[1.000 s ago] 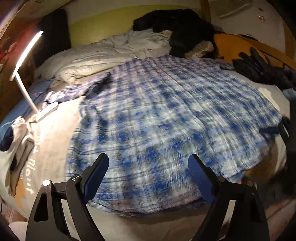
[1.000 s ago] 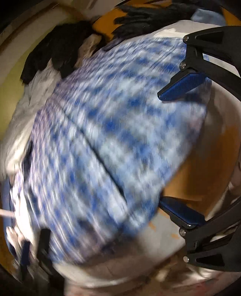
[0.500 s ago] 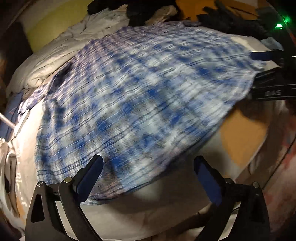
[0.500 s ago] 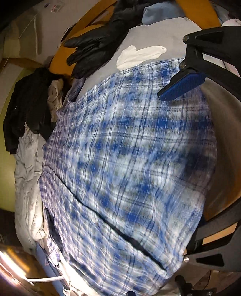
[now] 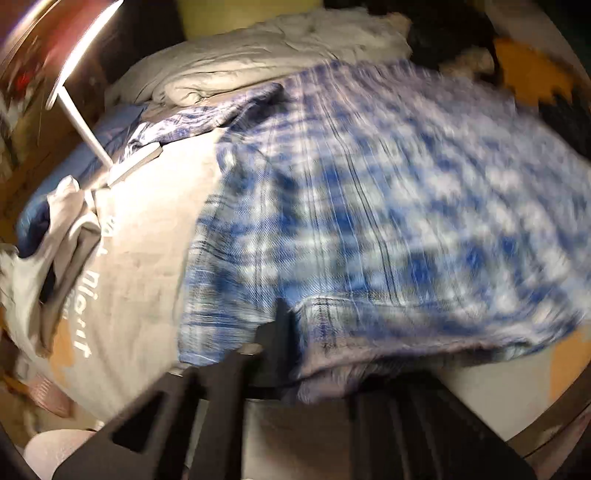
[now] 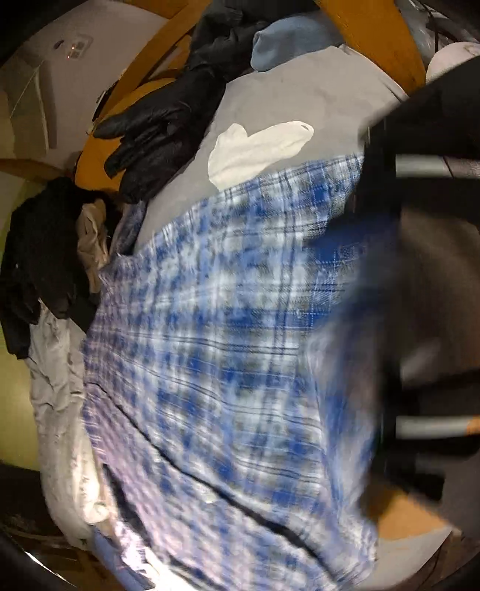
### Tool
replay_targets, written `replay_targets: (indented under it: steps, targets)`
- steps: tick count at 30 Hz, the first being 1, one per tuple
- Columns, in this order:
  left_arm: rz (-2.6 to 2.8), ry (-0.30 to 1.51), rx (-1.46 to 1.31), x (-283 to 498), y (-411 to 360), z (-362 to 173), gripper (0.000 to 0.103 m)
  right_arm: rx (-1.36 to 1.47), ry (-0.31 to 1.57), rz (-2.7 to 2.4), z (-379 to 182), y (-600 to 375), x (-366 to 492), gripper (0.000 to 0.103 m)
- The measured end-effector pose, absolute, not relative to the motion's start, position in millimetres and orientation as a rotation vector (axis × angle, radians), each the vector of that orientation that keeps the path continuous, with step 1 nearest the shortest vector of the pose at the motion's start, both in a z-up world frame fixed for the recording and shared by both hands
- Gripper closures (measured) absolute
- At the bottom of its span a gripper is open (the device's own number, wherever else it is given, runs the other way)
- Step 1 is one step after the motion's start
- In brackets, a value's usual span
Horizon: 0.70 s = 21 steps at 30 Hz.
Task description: Fold large clothes
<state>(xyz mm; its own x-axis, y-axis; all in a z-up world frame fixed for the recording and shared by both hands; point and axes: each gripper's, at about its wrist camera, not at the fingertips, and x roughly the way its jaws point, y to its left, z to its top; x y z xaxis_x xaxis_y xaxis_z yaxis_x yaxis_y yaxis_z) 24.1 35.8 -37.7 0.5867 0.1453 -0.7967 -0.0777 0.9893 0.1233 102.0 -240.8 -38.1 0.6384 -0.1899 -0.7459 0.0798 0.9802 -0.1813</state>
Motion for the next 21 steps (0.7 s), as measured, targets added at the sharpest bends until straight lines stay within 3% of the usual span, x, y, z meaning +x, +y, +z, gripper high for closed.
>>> replay_targets:
  steps: [1,3,7,11,21]
  targets:
    - [0.114,0.921,0.047,24.2,40.3,-31.4,0.101,-0.108,0.855,-0.147,-33.6,-244.8,102.2,0.091]
    - [0.117,0.872,0.072,29.2,40.9,-12.4,0.101,-0.078,0.852,-0.120,-22.5,-249.9,108.3,0.095]
    - [0.122,0.813,0.171,60.2,40.5,27.9,0.101,-0.146,0.771,-0.071,22.1,-246.1,130.3,0.096]
    - [0.094,0.864,0.202,116.4,46.3,42.7,0.101,-0.197,0.752,-0.057,44.3,-243.1,173.0,0.096]
    - [0.071,0.980,0.147,197.6,58.0,-8.4,0.100,-0.130,0.837,-0.020,4.6,-253.2,258.3,0.096]
